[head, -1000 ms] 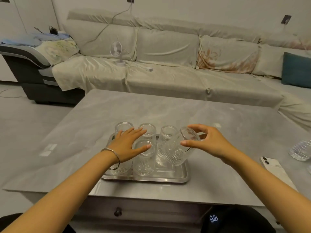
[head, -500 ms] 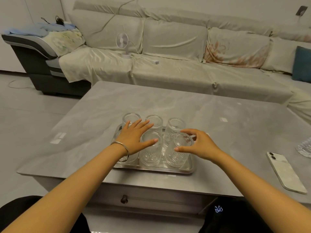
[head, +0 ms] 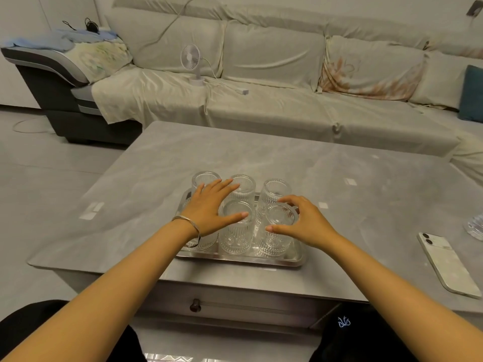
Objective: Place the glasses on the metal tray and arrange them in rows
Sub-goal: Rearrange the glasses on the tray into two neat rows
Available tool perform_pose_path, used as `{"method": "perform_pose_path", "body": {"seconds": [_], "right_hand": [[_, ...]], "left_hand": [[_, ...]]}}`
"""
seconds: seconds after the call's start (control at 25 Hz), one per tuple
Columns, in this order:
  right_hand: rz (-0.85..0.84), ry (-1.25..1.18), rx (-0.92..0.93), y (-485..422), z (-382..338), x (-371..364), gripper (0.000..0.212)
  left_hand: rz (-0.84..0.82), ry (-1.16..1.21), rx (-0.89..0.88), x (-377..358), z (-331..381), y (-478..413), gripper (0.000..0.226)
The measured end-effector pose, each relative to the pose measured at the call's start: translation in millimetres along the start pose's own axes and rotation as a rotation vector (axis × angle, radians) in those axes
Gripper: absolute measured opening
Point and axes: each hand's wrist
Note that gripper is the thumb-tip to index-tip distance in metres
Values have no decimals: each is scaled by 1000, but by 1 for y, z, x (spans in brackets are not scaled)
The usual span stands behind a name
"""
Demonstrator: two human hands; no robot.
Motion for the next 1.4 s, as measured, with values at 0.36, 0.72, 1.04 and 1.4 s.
{"method": "perform_pose_path", "body": {"seconds": [0.36, 0.72, 1.04, 1.4], "right_hand": [[-101, -191, 20, 7, 38, -23, 141], [-204, -174, -20, -7, 50, -29, 151], [-162, -96, 9, -9, 51, -36, 147], [-134, -85, 28, -9, 48, -40, 143]], "left_hand": [[-58, 418, 202, 5, -62, 42, 146], [-209, 483, 147, -12, -78, 36, 142], [-194, 478, 144, -18, -78, 30, 145], [-174, 464, 146, -22, -81, 27, 145]]}}
Point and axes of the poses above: each hand's wrist, its own y-axis away from the middle knuckle, its own x-axis out of the back of the hand, z = x × y, and after that the axes turned 3 degrees about -z, right-handed
